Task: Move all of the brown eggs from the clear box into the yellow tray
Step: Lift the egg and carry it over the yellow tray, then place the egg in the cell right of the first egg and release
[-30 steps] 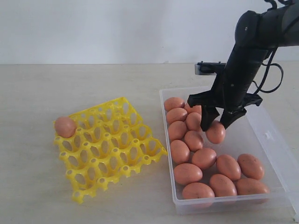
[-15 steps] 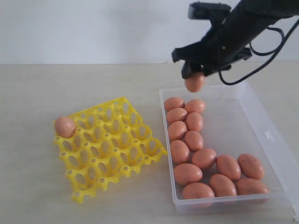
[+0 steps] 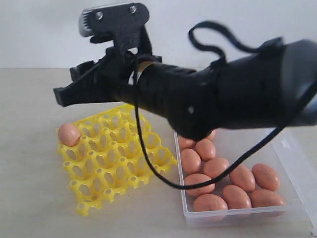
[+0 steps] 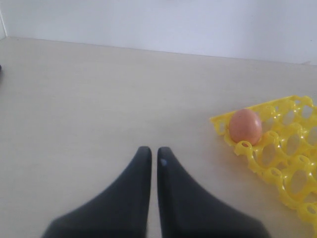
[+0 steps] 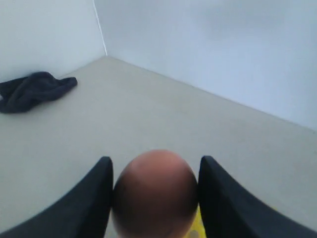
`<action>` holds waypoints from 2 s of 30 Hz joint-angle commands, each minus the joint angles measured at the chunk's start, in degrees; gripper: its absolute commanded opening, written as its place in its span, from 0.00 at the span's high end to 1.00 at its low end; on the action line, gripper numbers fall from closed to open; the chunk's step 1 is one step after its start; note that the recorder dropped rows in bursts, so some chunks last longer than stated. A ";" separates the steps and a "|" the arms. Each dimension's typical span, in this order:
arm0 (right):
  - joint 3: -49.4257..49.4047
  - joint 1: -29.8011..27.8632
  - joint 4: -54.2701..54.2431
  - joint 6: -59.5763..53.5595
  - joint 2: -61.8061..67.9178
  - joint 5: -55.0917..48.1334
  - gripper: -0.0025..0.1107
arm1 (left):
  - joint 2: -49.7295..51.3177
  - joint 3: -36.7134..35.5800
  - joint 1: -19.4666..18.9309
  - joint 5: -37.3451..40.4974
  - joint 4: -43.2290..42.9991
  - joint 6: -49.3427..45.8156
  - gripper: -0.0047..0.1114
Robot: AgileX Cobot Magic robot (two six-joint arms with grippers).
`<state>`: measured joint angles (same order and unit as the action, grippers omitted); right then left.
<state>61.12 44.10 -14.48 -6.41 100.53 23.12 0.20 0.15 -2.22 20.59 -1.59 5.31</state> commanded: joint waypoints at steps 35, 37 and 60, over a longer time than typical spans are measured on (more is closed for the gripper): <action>20.25 -3.55 19.48 20.27 22.82 -13.73 0.98 | -0.20 -0.15 -0.18 -0.23 0.12 -0.27 0.92; 20.25 -3.55 19.48 19.75 23.48 -14.37 0.98 | -0.20 -0.15 -0.18 -0.23 0.12 -0.27 0.92; 20.25 -3.55 19.32 12.88 26.47 -11.31 0.80 | -0.20 -0.15 -0.18 -0.23 0.12 -0.27 0.92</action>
<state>81.04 40.70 4.71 6.64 127.09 11.08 0.20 0.15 -2.22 20.59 -1.59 5.31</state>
